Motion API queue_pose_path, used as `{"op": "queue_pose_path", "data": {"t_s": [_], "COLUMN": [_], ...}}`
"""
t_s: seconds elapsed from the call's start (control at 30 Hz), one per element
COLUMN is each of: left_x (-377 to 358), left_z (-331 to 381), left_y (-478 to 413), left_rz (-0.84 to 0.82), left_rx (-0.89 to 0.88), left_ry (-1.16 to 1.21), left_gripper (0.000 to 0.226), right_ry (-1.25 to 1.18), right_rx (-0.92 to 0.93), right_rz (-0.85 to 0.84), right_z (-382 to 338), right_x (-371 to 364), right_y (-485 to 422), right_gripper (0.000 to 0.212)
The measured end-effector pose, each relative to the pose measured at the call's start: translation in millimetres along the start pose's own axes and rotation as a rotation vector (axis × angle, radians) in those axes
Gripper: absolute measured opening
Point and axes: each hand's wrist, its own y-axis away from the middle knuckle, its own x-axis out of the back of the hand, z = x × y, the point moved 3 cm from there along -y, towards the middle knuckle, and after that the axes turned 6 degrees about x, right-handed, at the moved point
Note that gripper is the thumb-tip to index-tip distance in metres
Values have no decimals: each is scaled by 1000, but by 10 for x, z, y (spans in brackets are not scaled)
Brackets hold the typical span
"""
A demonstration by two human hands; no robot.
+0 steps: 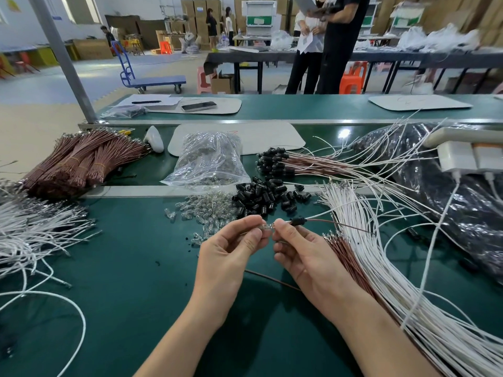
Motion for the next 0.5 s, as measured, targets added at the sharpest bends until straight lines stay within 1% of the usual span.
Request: {"op": "queue_pose_path", "data": {"t_s": [0.17,0.5], "left_x": [-6,-16], "left_z": [-7,-11], "left_y": [-1,29], "left_rz": [1,24], "left_rx": [-5,-57], "left_ry": [-4,-134], "left_gripper": [18,16], "right_ry": [18,-16], "right_rx": [8,11], "right_rz": [10,20], "right_z": [1,26], "right_x": [-12,-11], "right_y": [11,2], "right_gripper": [17,21]}}
